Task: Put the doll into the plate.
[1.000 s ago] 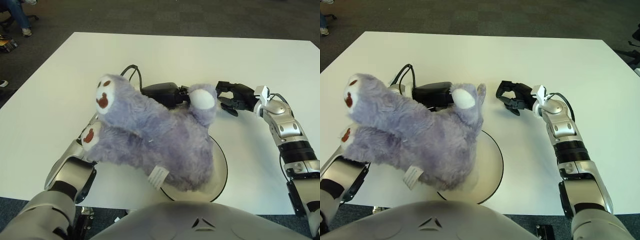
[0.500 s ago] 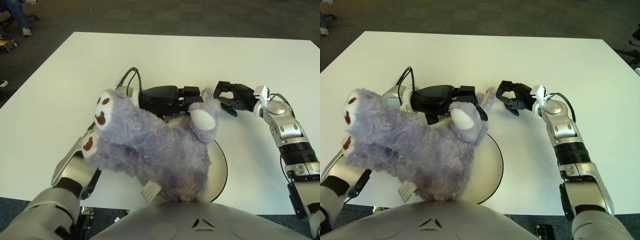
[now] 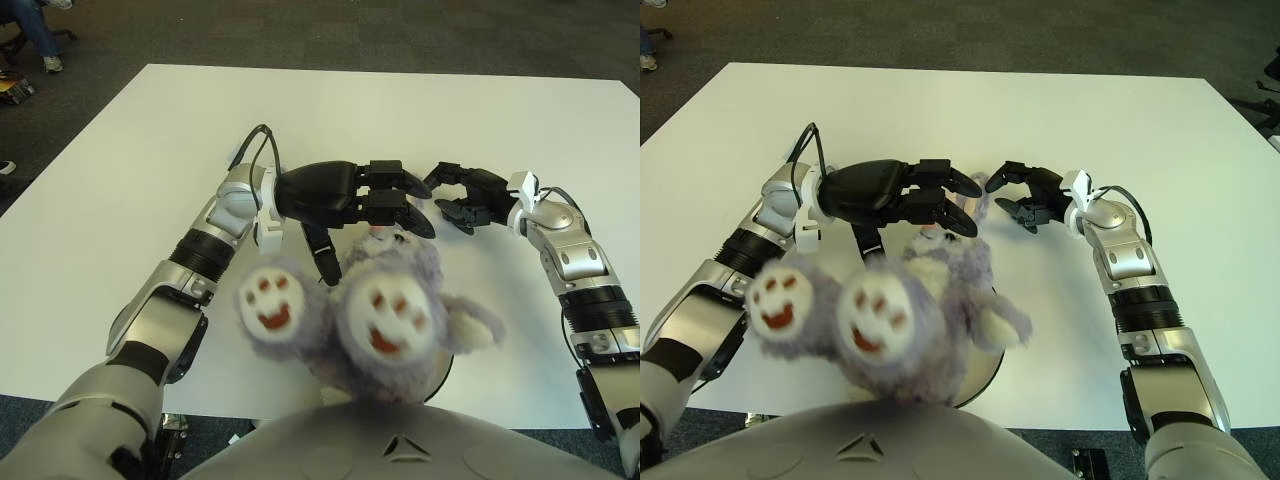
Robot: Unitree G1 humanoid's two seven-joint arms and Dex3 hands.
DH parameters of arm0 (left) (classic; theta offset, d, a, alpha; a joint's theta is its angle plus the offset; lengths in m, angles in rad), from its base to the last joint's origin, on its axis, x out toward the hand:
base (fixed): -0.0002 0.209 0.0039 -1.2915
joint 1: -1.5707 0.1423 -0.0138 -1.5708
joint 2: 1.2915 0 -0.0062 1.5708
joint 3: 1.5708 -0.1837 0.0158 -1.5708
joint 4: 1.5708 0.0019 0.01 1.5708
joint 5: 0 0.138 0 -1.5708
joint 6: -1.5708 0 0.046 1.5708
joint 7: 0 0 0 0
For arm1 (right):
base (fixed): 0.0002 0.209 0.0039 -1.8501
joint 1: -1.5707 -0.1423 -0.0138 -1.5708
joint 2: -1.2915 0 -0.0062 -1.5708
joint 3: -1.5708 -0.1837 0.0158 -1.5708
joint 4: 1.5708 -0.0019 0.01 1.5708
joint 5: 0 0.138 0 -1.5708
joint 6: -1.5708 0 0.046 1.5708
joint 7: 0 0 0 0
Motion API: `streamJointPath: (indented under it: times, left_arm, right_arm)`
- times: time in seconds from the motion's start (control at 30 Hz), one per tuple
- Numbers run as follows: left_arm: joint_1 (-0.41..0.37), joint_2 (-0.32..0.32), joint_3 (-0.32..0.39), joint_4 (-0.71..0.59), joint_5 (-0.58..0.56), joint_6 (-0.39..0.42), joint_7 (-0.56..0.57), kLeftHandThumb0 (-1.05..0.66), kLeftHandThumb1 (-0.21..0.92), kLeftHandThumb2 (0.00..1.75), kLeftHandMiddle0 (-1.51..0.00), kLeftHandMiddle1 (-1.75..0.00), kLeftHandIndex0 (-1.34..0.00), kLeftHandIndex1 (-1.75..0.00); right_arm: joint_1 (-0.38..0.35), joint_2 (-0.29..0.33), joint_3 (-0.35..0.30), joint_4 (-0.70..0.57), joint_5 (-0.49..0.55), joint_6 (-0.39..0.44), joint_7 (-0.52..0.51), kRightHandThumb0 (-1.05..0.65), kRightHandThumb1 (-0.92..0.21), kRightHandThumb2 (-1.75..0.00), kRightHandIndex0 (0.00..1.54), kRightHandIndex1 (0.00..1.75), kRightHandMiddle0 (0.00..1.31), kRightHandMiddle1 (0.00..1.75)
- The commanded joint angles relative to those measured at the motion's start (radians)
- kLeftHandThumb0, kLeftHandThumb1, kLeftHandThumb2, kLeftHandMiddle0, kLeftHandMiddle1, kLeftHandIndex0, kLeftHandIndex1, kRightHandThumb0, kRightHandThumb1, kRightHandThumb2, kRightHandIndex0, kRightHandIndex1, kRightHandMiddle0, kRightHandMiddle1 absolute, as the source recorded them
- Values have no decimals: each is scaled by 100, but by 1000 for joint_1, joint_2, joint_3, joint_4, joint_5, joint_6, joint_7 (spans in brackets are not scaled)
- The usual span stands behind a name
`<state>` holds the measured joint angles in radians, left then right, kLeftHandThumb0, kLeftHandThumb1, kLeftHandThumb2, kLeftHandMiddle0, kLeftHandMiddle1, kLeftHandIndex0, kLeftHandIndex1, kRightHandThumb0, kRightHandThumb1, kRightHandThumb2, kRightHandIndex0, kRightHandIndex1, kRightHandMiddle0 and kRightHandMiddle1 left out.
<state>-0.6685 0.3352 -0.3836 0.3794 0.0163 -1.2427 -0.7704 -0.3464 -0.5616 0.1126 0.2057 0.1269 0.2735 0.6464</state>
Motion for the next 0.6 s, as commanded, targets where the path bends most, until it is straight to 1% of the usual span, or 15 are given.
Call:
streamJointPath:
  times: [0.0, 0.13, 0.23, 0.3, 0.4, 0.57]
  left_arm:
    - [-38, 16, -7, 18, 18, -25, 20, -60, 76, 60, 0, -44, 0, -75]
    - [-47, 25, -13, 26, 33, -37, 28, -60, 75, 59, 0, -40, 0, -68]
    - [-53, 35, -19, 24, 42, -30, 32, -61, 75, 58, 0, -37, 0, -60]
    - [-55, 39, -22, 23, 44, -28, 35, -63, 78, 56, 0, -35, 0, -57]
    - [-57, 47, -27, 17, 43, -20, 36, -66, 85, 49, -1, -30, 0, -50]
    - [-60, 54, -40, 6, 40, -2, 37, -66, 89, 45, -1, -25, 0, -45]
  right_arm:
    - [83, -1, 42, 35, -47, 72, 3, -50, -57, -86, 122, 175, 19, 124]
    - [88, -3, 49, 22, -68, 71, -24, -57, -58, -81, 123, 175, 20, 122]
    - [91, -4, 54, 12, -79, 74, -34, -61, -59, -77, 123, 175, 20, 121]
    - [94, -3, 55, 3, -82, 78, -37, -63, -59, -75, 123, 175, 21, 119]
    - [96, -3, 57, -6, -81, 86, -38, -65, -59, -72, 123, 175, 22, 118]
    - [98, -1, 51, -26, -65, 118, -30, -66, -58, -70, 123, 175, 24, 119]
